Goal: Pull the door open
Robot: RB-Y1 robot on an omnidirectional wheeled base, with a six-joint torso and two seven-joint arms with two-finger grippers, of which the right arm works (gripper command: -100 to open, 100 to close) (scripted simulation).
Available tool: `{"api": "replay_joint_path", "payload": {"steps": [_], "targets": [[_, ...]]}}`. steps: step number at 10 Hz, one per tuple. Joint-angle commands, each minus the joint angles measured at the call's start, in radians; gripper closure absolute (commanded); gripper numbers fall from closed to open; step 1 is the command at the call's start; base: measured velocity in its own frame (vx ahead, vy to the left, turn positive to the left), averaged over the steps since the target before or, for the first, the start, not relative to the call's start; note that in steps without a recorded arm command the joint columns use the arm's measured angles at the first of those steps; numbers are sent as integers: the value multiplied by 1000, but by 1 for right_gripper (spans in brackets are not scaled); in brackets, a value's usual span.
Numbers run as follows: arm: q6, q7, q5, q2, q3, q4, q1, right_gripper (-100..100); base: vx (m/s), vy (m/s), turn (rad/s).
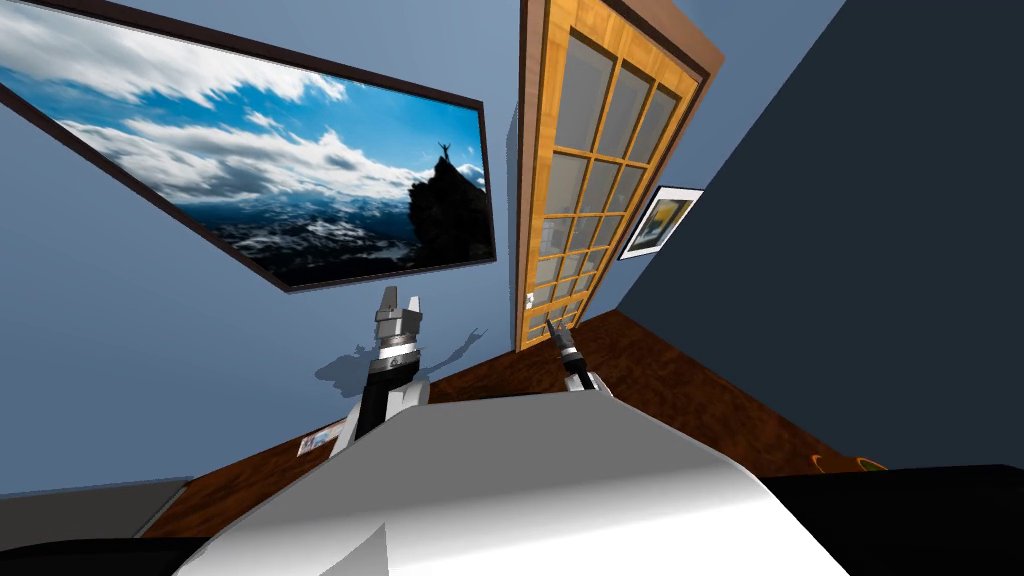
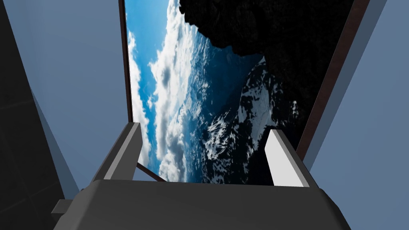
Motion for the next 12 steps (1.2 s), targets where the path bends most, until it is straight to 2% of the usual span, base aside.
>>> {"api": "replay_joint_path", "payload": {"steps": [1,2,3,6,7,12], "targets": [[-12,41,2,-3,3,39,-14,-100,54,-4,45],[-23,71,3,-6,5,67,-25,-100,71,-15,80],[-23,71,3,-6,5,72,-25,-100,60,-16,40],[-57,159,7,-14,12,168,-59,-100,73,-24,76],[-57,159,7,-14,12,168,-59,-100,61,-19,28],[-106,288,13,-26,21,309,-108,-100,78,-22,70]]}}
